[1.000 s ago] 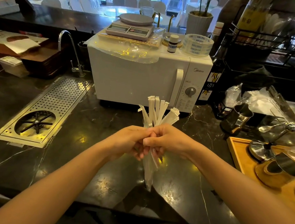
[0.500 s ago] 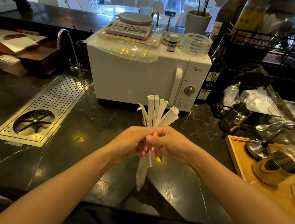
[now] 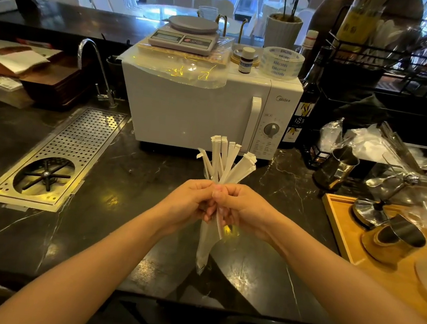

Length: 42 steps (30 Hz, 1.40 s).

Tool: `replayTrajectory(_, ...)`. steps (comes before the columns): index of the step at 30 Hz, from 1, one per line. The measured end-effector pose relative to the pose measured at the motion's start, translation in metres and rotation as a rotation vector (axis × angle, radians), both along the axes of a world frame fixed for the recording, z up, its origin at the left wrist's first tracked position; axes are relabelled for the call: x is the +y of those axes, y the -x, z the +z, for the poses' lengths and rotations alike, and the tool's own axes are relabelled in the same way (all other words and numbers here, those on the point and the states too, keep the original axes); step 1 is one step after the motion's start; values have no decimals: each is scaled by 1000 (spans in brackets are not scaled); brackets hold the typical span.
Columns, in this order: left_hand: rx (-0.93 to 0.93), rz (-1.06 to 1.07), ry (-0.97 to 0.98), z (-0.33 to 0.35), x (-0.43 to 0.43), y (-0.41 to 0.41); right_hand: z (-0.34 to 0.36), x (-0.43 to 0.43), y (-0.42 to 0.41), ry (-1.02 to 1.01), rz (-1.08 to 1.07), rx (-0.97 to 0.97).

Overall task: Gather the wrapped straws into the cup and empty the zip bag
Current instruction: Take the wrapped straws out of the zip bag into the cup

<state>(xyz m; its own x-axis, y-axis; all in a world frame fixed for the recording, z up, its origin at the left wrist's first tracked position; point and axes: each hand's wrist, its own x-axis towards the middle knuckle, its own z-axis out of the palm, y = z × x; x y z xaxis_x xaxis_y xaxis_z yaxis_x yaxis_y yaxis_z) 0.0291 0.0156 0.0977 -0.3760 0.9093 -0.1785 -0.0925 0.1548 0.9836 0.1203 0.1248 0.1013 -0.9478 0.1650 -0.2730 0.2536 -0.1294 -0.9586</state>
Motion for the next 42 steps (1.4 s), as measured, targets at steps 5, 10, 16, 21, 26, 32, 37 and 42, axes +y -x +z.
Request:
replayTrajectory(5, -41, 21, -39, -4, 0, 4, -4, 1, 0, 147, -9, 24)
replayTrajectory(10, -98, 22, -60, -5, -1, 6, -2, 4, -1, 173, 2, 26)
replayTrajectory(16, -23, -13, -65, 0, -1, 7, 10, 11, 0, -200, 65, -63)
replayTrajectory(21, -13, -8, -16, 2, 3, 10, 18, 19, 2, -242, 102, -112)
replayTrajectory(26, -32, -10, 69, -2, 7, 13, 18, 23, 4, -304, 122, -195)
replayTrajectory(32, 101, -19, 161, 0, 10, 16, 14, 28, 4, -255, 17, -226)
replayTrajectory(37, 163, -104, 309, 2, 10, 21, 9, 28, 8, -318, 65, -308)
replayTrajectory(42, 175, -189, 395, 5, 8, 21, 4, 23, 11, -386, 130, -355)
